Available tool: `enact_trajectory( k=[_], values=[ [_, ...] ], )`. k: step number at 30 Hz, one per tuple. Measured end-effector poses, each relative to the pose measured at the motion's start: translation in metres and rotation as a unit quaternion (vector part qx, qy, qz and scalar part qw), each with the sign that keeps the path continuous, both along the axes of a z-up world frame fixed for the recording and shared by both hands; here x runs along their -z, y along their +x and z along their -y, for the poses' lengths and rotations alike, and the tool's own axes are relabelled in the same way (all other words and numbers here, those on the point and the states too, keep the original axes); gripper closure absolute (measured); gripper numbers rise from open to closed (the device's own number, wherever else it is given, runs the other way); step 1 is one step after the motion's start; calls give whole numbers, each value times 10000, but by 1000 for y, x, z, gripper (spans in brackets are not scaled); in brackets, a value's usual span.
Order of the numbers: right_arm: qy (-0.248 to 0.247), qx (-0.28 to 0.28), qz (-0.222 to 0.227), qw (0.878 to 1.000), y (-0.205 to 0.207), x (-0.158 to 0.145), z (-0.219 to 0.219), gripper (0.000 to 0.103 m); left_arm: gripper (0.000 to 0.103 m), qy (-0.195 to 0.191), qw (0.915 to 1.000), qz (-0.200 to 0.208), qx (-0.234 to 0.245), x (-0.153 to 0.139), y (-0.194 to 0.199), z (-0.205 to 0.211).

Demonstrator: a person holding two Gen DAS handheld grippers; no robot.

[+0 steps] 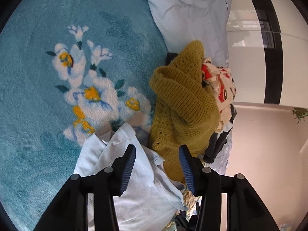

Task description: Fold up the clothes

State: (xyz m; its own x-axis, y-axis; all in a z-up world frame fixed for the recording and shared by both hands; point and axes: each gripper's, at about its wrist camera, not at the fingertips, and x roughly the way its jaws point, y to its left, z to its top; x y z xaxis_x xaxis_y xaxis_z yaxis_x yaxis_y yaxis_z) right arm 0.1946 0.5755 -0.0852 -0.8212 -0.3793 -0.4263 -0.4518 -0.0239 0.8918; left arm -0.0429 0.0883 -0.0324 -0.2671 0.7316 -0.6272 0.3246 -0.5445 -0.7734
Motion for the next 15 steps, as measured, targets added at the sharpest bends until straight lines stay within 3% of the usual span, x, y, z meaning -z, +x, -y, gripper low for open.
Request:
enact_trajectory(
  k=[6, 10, 15],
  values=[
    [150, -22, 47, 9999, 41, -18, -2, 55, 49, -317, 9993, -90, 181, -15, 52, 35],
    [490, -338, 420, 9973, 90, -15, 14, 55, 49, -585, 9973, -107, 419, 3, 116, 57],
    [596, -633, 758, 9933, 146, -2, 37, 55, 51, -1256, 9821, -646, 1242, 11, 168, 56]
  ],
)
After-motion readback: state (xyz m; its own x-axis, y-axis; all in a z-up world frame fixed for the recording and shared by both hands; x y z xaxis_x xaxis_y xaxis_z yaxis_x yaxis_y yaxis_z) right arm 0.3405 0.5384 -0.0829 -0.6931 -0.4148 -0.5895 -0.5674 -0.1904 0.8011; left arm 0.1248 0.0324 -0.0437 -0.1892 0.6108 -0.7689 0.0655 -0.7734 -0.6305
